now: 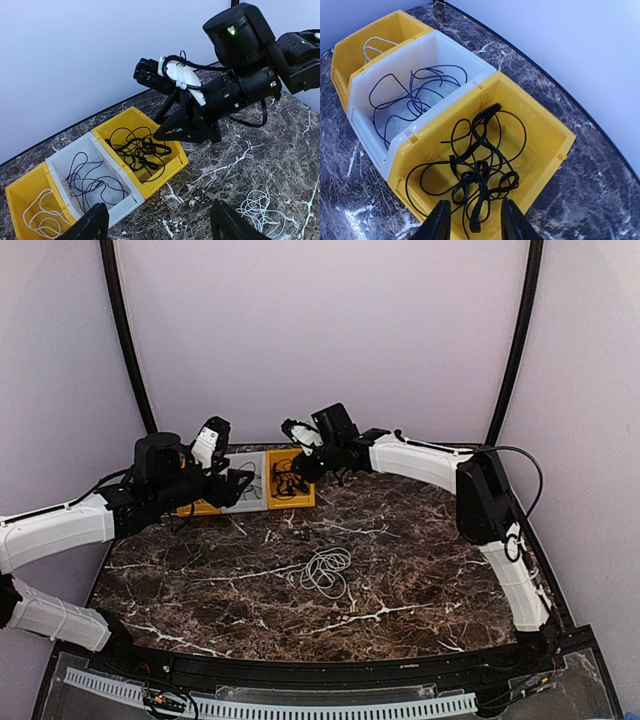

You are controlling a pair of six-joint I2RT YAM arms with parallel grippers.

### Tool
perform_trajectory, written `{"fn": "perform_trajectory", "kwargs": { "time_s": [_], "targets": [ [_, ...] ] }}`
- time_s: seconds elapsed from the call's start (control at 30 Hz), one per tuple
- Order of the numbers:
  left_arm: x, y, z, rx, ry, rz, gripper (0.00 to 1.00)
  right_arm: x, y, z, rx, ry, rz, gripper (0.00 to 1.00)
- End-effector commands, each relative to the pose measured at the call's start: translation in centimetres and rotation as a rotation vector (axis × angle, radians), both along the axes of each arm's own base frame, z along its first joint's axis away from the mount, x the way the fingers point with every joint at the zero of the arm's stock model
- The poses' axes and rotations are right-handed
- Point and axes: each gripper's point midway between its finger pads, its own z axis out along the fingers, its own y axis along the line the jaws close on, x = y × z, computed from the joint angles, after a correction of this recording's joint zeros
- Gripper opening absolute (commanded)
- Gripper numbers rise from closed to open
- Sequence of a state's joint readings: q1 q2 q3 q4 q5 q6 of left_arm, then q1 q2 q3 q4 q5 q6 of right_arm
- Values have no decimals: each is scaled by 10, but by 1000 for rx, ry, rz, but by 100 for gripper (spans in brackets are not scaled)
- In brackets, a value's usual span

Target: Untangle the cables

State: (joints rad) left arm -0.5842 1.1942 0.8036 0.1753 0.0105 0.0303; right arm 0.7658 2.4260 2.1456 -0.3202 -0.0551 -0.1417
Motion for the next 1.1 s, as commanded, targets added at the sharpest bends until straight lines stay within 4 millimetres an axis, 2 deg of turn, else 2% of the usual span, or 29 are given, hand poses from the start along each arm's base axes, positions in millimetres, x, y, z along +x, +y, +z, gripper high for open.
{"fn": "perform_trajectory", "kwargs": {
  "time_s": [0.0,0.03,0.17,0.3,0.4,0.43,0.5,0.63,0.77,0.8,0.83,0.87,0.93,1.07],
  "targets": [
    [-6,10,29,-38,-79,16,74,-7,-5,59,41,-73,25,39],
    [-7,11,35,-44,-106,15,75,-10,-6,62,39,-67,29,42],
    [-15,6,30,-36,-120,-38,78,-30,-19,75,39,-38,63,50],
    [-19,-12,14,-20,-47,-134,74,-66,-37,87,57,-10,165,53],
    [-24,-27,4,-44,19,-207,70,-93,-58,90,35,-13,236,54],
    [-27,-36,-1,-52,44,-251,69,-104,-69,80,15,5,254,54],
    [-32,-48,-7,-65,86,-295,66,-123,-86,73,9,35,303,54],
    [-37,-65,-27,-79,195,-328,66,-160,-115,43,15,145,391,54],
    [-42,-73,-55,-105,268,-296,66,-191,-126,8,2,238,481,56],
    [-40,-76,-56,-143,278,-285,67,-196,-127,1,6,259,500,57],
    [-44,-73,-69,-151,307,-274,67,-200,-126,-5,9,278,518,58],
    [-43,-75,-69,-192,321,-263,67,-202,-125,-10,8,292,530,58],
    [-48,-71,-87,-239,372,-231,67,-198,-123,-21,-8,307,525,58],
    [-55,-70,-96,-340,406,-217,67,-188,-117,-38,-27,334,502,57]
  ]
}}
